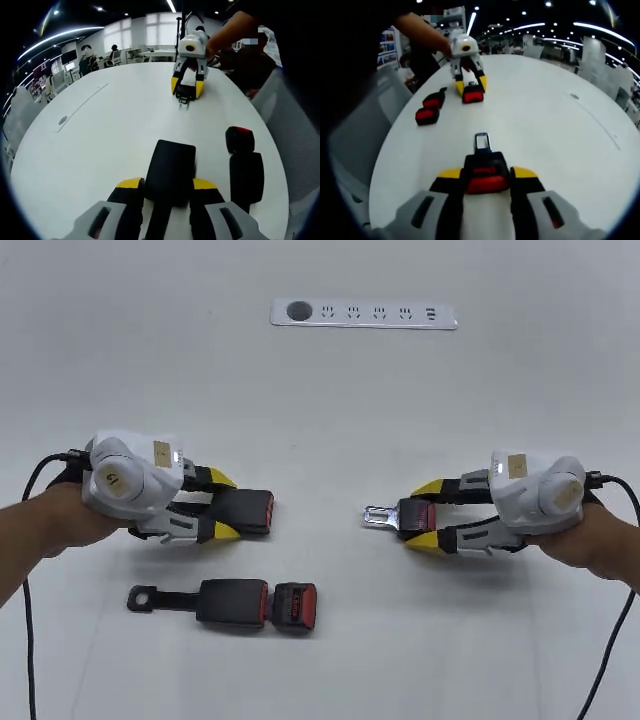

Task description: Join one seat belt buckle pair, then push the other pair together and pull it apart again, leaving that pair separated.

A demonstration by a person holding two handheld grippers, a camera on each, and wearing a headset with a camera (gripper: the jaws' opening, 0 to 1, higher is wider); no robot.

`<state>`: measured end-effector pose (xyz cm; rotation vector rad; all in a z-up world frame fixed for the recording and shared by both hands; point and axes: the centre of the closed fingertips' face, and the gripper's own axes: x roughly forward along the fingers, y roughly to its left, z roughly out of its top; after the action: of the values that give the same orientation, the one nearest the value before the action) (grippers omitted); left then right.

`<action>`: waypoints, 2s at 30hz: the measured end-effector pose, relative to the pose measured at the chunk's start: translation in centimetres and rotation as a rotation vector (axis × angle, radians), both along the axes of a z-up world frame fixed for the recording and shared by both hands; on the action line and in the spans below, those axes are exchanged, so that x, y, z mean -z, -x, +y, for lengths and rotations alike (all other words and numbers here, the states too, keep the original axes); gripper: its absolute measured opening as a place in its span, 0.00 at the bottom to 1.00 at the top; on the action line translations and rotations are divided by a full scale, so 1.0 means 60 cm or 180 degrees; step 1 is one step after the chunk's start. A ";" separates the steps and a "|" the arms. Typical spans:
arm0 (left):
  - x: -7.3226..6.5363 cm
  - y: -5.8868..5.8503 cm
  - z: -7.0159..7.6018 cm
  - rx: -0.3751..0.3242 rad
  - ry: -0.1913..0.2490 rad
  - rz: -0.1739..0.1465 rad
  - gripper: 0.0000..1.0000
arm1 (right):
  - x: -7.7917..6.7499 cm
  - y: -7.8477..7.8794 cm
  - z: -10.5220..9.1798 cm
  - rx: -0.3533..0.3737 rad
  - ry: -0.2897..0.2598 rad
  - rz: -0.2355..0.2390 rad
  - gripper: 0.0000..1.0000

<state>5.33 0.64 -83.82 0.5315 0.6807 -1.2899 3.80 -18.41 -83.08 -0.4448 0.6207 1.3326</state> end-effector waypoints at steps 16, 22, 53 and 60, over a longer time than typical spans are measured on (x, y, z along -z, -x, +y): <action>-0.010 0.001 0.001 -0.0044 0.0028 0.0044 0.36 | -0.003 0.000 0.016 0.0126 -0.0277 0.0026 0.36; -0.011 0.000 0.001 -0.0049 0.0023 0.0052 0.36 | -0.003 -0.005 0.032 0.0137 -0.0344 0.0042 0.36; -0.012 0.003 0.002 -0.0042 0.0022 0.0064 0.36 | -0.002 -0.024 0.151 0.0052 -0.0408 0.0079 0.36; -0.013 0.003 0.003 -0.0039 0.0023 0.0070 0.36 | -0.001 -0.025 0.185 -0.0028 -0.0371 0.0073 0.36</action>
<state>5.12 0.84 -83.06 0.5072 0.6963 -1.2880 5.30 -7.29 -83.05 -0.3384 0.5572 1.3759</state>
